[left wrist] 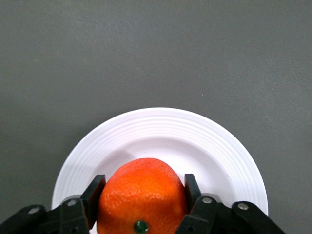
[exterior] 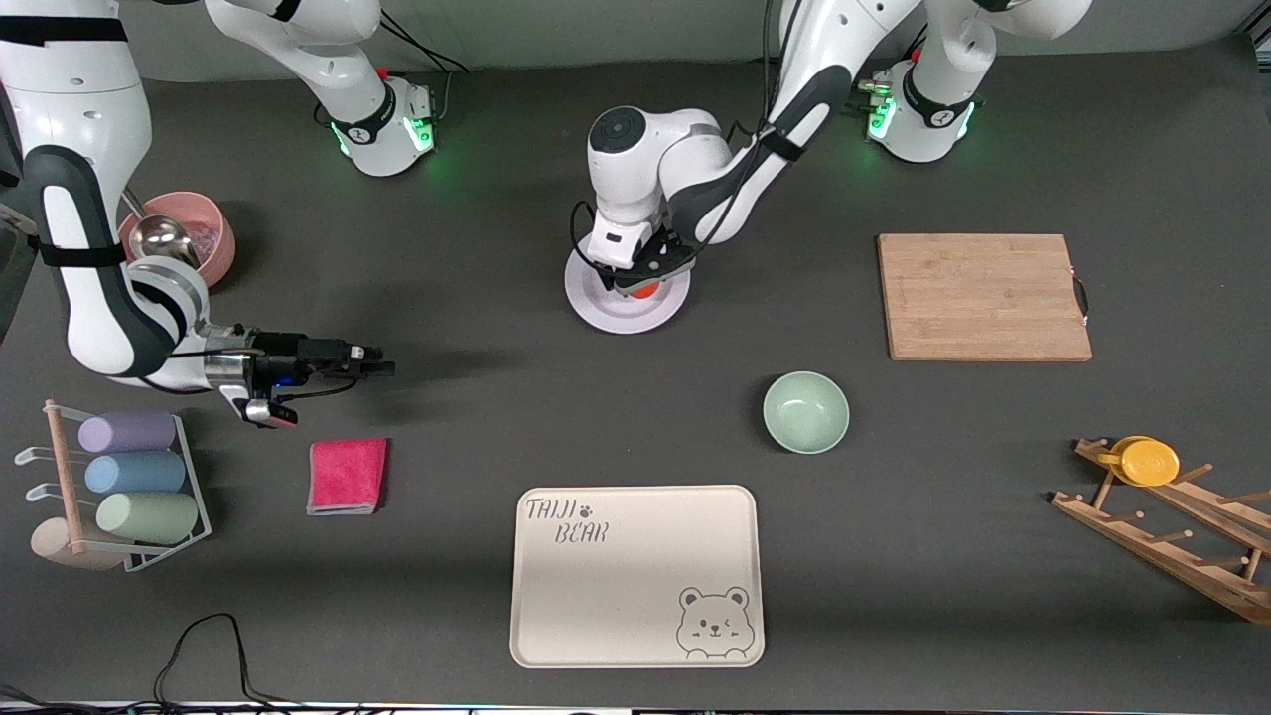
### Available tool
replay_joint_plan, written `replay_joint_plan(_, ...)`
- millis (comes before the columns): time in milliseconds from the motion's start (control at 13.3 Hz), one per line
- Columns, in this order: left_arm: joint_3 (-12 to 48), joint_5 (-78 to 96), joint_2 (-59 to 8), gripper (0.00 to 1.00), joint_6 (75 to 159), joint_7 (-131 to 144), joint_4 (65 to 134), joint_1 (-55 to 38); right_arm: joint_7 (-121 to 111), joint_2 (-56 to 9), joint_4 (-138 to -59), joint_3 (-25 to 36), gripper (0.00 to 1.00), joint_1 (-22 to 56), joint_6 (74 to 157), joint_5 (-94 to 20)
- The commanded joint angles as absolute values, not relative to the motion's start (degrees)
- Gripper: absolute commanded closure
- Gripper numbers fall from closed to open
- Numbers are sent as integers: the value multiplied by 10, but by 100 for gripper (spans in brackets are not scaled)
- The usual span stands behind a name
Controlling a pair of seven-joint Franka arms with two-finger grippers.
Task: Place orange and plate with both arms
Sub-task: 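Carry the orange with the left gripper over the white plate, then lower the orange onto the plate while the right gripper approaches the plate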
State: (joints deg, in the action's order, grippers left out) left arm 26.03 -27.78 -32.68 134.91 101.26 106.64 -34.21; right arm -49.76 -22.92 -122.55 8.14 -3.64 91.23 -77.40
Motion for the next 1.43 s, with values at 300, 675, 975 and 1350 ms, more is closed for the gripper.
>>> replay_joint_plan(300, 251, -329, -367, 31, 1372, 1092, 1047, -364, -613, -159, -1429, 84, 0, -24, 897, -913)
replay_joint_plan(675, 248, -337, -345, 0, 1350, 1068, 1048, -354, -617, -153, -1491, 83, 0, -2, 902, -913)
replay_joint_plan(975, 254, -314, -267, 0, 1288, 952, 1058, -302, -720, -197, -1493, 83, 0, 25, 907, -926)
replay_joint_plan(1350, 258, -183, -120, 0, 1282, 686, 1142, -192, -832, -250, -1482, 44, 0, 44, 923, -959)
